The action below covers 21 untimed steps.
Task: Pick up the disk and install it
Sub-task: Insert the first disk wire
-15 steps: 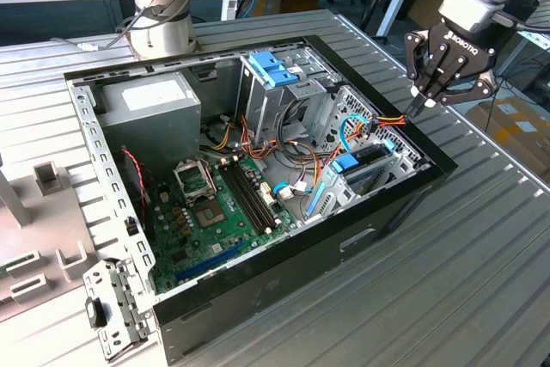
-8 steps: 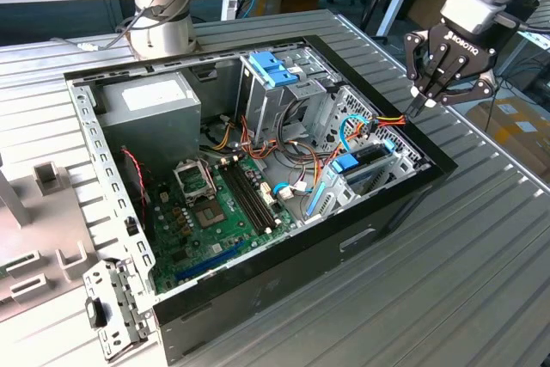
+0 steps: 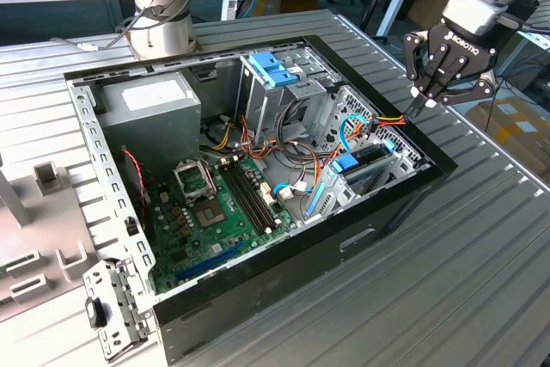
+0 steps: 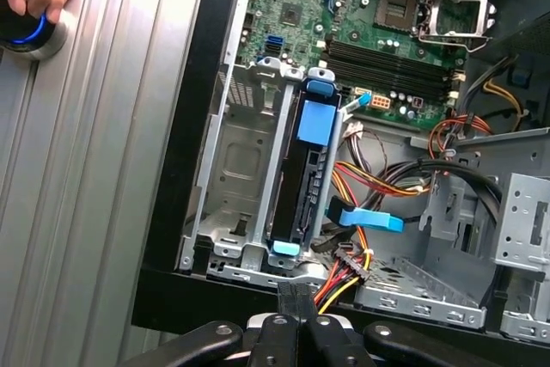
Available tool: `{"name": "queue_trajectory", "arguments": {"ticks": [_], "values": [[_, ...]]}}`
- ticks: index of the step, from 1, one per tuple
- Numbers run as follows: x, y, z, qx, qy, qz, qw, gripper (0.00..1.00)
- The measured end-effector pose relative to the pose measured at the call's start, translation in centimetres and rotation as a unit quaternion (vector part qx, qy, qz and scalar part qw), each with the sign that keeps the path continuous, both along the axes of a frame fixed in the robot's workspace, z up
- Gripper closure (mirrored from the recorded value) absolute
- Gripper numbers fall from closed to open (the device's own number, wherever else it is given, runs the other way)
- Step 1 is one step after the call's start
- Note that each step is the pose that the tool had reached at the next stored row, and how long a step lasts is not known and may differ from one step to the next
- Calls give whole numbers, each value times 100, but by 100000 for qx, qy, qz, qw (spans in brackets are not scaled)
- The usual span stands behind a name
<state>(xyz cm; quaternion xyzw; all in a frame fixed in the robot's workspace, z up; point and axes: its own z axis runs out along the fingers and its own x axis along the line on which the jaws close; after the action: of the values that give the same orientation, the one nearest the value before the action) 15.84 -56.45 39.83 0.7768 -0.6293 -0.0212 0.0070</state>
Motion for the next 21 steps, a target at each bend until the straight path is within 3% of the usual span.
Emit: {"name": "queue_trajectory", "arguments": {"ticks": [21], "values": [[0,0,0,-2,-1,3092,99952,89]]}}
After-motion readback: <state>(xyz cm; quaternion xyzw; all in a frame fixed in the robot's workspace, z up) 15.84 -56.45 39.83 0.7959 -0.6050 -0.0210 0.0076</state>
